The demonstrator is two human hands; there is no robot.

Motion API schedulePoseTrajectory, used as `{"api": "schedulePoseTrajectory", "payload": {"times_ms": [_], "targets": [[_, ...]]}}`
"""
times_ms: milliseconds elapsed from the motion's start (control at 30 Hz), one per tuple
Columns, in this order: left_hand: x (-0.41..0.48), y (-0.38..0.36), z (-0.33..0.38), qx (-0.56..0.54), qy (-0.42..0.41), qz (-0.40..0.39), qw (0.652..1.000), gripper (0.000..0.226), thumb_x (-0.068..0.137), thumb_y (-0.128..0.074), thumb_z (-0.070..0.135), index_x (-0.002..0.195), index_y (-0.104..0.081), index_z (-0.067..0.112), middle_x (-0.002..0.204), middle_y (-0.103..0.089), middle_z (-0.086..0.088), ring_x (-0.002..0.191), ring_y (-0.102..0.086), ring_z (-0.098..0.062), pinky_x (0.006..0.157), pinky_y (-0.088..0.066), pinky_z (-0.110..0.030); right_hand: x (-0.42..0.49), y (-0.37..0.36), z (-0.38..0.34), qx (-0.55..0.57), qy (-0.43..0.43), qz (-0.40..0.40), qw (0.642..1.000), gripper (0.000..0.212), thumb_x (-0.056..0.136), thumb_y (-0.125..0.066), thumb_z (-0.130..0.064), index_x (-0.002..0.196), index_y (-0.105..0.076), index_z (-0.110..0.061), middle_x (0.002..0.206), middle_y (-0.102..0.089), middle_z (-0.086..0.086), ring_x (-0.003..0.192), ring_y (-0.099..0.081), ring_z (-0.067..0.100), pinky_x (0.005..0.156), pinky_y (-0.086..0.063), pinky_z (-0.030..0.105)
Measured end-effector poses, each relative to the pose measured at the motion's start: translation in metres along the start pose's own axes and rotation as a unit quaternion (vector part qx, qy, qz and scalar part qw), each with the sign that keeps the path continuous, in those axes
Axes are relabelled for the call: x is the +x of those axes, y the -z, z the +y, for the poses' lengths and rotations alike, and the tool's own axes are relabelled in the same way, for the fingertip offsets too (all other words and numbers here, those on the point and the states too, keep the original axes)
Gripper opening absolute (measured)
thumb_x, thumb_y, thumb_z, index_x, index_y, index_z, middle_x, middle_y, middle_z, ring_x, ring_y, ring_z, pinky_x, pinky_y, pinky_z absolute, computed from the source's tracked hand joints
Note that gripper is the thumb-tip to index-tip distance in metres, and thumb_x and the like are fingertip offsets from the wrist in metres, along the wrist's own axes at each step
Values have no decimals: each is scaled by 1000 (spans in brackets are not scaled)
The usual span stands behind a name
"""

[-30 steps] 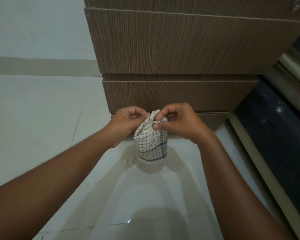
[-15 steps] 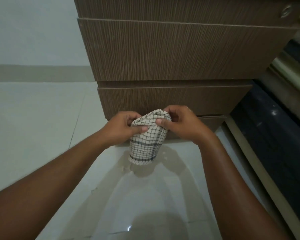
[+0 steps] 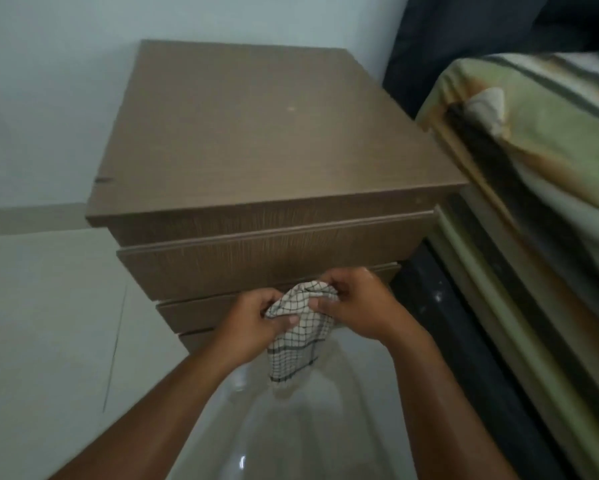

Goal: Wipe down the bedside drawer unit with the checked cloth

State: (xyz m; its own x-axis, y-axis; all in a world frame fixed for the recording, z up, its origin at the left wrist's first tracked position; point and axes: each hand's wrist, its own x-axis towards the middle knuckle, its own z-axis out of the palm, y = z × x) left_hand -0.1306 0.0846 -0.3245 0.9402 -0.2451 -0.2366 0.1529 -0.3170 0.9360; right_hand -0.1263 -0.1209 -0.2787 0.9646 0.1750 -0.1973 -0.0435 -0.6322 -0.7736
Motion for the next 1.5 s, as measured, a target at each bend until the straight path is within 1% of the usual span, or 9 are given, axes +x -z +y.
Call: {"api": "schedulePoseTrajectory", "payload": {"times_ms": [233,400,600,700,767,967,1267,1400,1500], "targets": [[-21,4,220,-60,-1,-28,998,13,84,-81,15,94,-73,17,89,-79,1,82,-76,-14,71,-62,-30,-35,191,-123,-31,-14,10,999,11,84,-80,-28,94,-76,-25,85,-76,-7,81,-73,8,78,-62,40],[42,-4,302,-26,41,13,999,9,87,-78,19,93,-71,19,90,-77,0,85,-75,-17,74,-62,-35,21,268,-154,-109,-25,32,993,16,86,-77,-33,100,-73,-24,82,-67,-15,76,-62,-3,66,-45,18],[137,-30,302,50,80,92,991,28,86,-77,23,110,-70,10,103,-75,-4,97,-72,-22,86,-60,-40,104,279,-118,-120,-72,75,987,37,89,-74,-27,122,-68,-12,111,-71,5,109,-65,23,84,-42,23],[141,-39,299,202,10,130,971,46,87,-75,25,129,-60,13,129,-62,-4,122,-56,-22,104,-48,-40,109,268,-108,-150,-98,84,980,63,95,-67,-24,151,-41,-10,152,-49,10,140,-45,26,113,-33,29],[131,-40,294,286,-37,101,952,54,90,-71,28,141,-53,18,144,-51,-1,134,-43,-23,112,-39,-44,98,256,-100,-155,-81,66,982,65,99,-61,-22,156,-31,-11,161,-34,10,148,-33,26,120,-25,31],[111,-37,283,491,7,-57,869,64,100,-56,37,156,-30,23,166,-22,4,151,-20,-22,117,-25,-49,68,220,-79,-219,-56,-104,969,67,104,-48,-20,160,-12,-11,170,1,7,157,-3,26,126,-14,54],[114,-43,277,565,25,-74,822,71,103,-47,43,161,-15,18,170,-5,2,153,-13,-23,117,-25,-53,63,201,-69,-349,-38,-103,931,70,106,-36,-20,158,10,-8,166,22,13,155,14,33,125,-11,57],[88,-34,289,494,13,-15,869,64,106,-36,44,161,-12,22,170,6,0,156,-2,-24,122,-19,-54,57,207,-80,-292,-41,-34,955,66,106,-35,-24,160,0,-8,168,11,15,156,7,35,125,-8,58],[4,-22,277,410,-68,11,910,57,100,-46,44,154,-35,29,169,-13,3,152,-26,-20,117,-36,-47,5,210,-95,-241,-1,24,970,64,103,-24,-48,159,-22,-17,168,-11,12,155,-11,33,121,-21,52]]}}
